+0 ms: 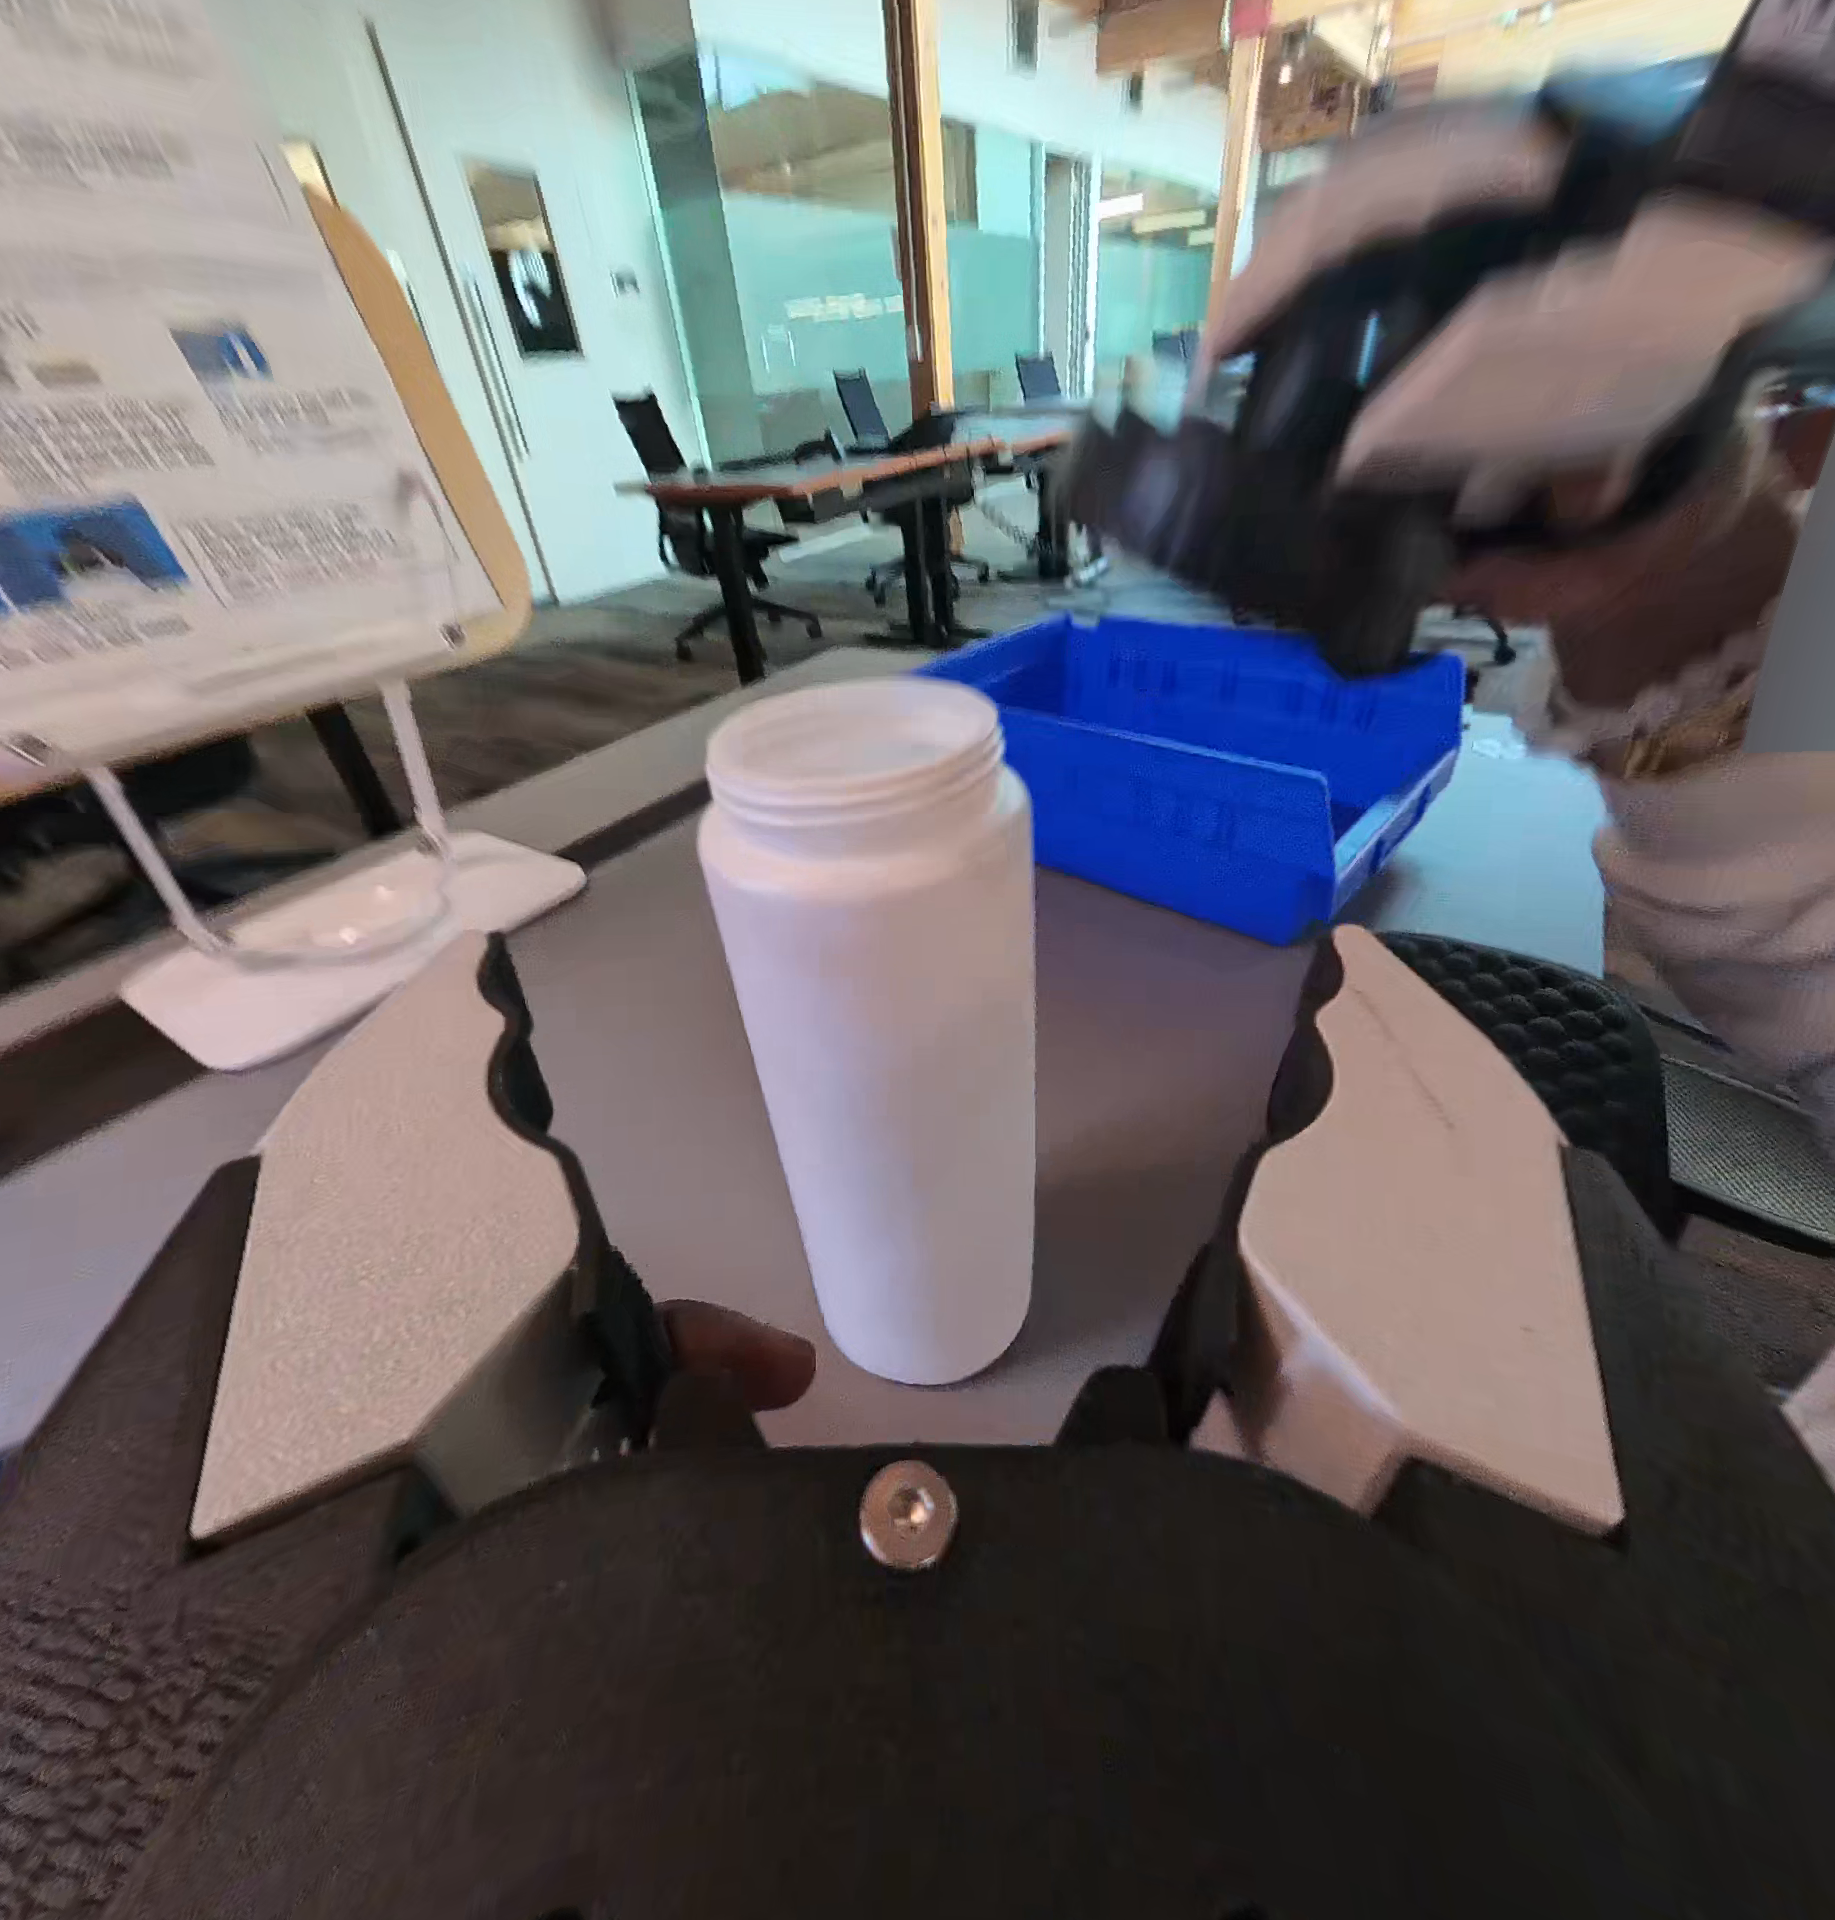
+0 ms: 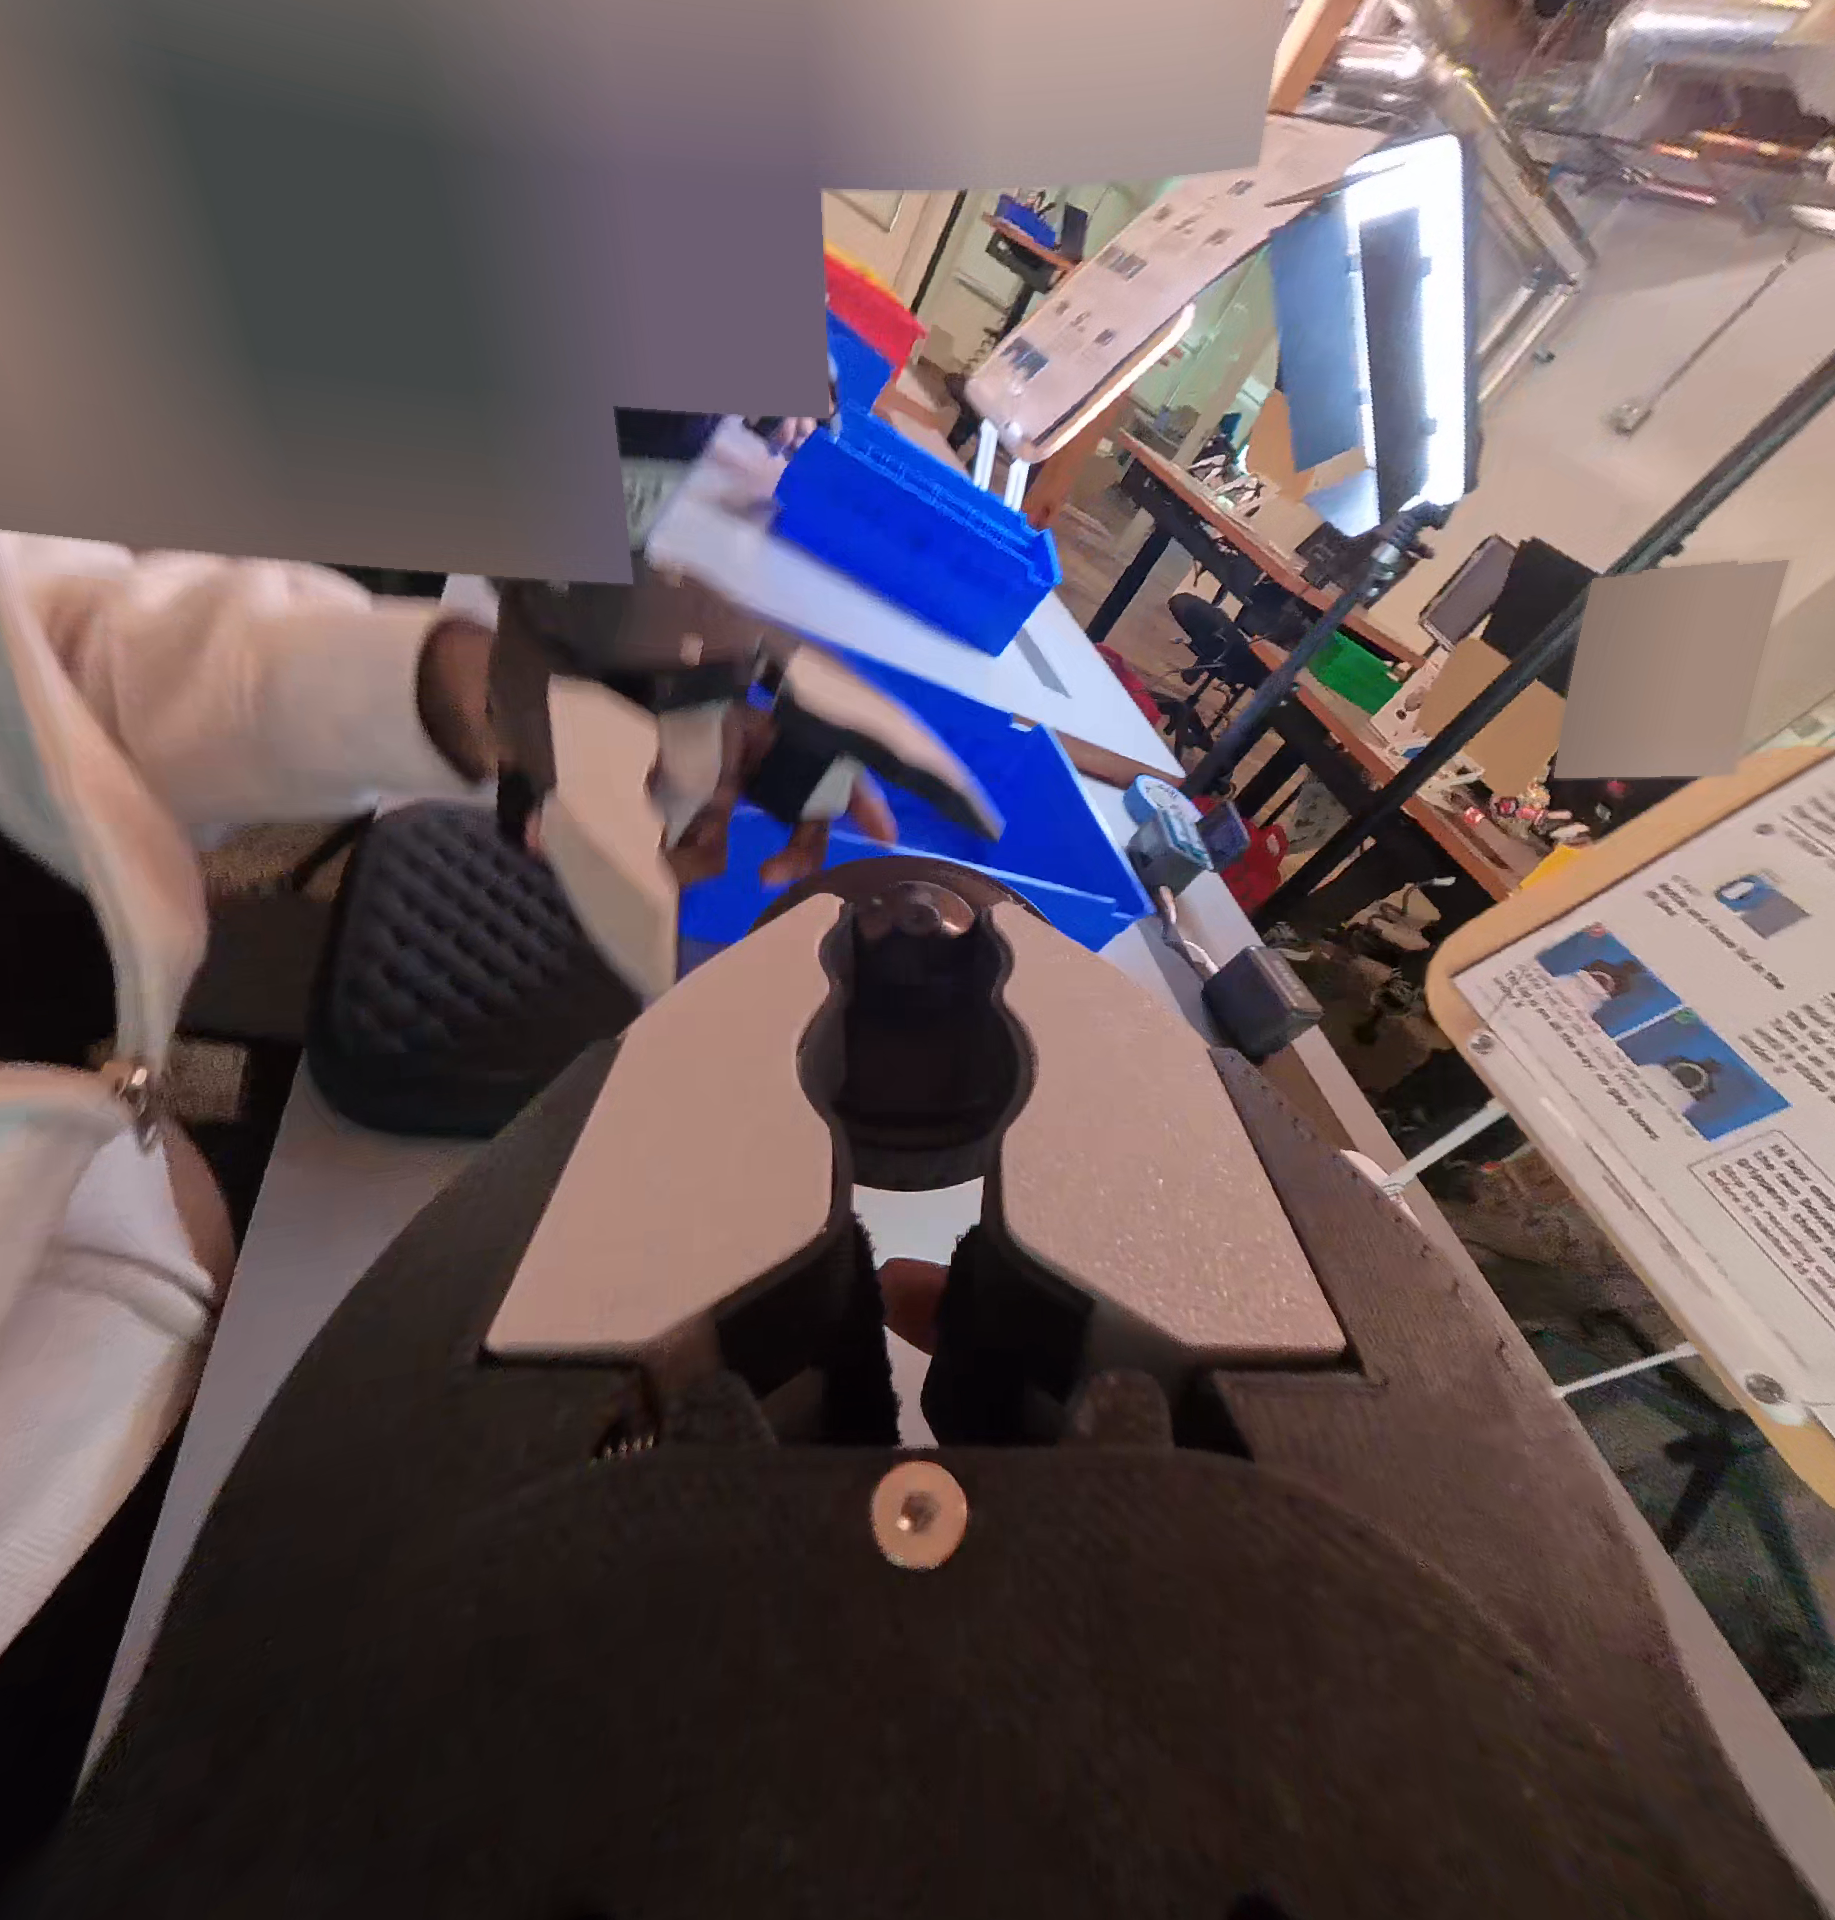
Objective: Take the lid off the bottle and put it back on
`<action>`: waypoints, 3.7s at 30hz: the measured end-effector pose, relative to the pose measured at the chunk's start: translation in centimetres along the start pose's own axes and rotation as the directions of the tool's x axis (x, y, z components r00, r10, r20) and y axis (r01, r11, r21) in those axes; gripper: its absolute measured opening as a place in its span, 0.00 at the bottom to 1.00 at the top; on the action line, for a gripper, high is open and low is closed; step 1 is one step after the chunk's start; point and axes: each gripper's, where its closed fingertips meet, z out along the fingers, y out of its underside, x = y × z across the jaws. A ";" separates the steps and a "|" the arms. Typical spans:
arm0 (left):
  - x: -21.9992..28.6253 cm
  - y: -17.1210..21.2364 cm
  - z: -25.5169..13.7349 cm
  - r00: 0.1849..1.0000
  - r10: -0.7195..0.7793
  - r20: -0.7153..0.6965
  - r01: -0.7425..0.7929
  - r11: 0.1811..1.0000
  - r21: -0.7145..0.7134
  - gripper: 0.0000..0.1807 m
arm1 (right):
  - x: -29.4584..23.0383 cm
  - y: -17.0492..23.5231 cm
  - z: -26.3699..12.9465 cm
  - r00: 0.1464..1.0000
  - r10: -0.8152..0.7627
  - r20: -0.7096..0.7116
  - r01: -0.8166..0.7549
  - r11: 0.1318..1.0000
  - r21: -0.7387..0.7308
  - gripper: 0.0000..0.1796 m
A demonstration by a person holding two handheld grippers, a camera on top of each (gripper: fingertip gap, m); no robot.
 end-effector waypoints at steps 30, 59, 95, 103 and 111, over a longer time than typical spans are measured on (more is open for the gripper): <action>1.3 5.4 6.3 0.975 -0.064 -0.211 0.062 0.998 -0.015 0.49 | 3.4 4.0 5.0 0.904 0.291 0.314 -0.228 0.948 -0.221 0.13; 1.6 5.3 6.2 0.970 -0.062 -0.233 0.065 0.998 0.006 0.49 | 3.3 4.0 4.5 0.920 0.270 0.284 -0.198 0.946 -0.257 0.13; 1.1 5.3 6.4 0.974 -0.091 -0.208 0.093 0.996 0.000 0.49 | 1.2 4.9 4.3 0.767 0.223 0.602 -0.262 0.965 -0.024 0.58; 0.8 5.4 6.4 0.980 -0.071 -0.185 0.071 0.997 -0.007 0.49 | 2.7 5.8 1.9 0.759 0.304 0.575 -0.309 0.947 -0.092 0.43; 1.2 5.4 6.3 0.970 -0.079 -0.228 0.081 0.997 -0.003 0.49 | 3.4 4.8 3.7 0.797 0.237 0.556 -0.334 0.939 0.078 0.56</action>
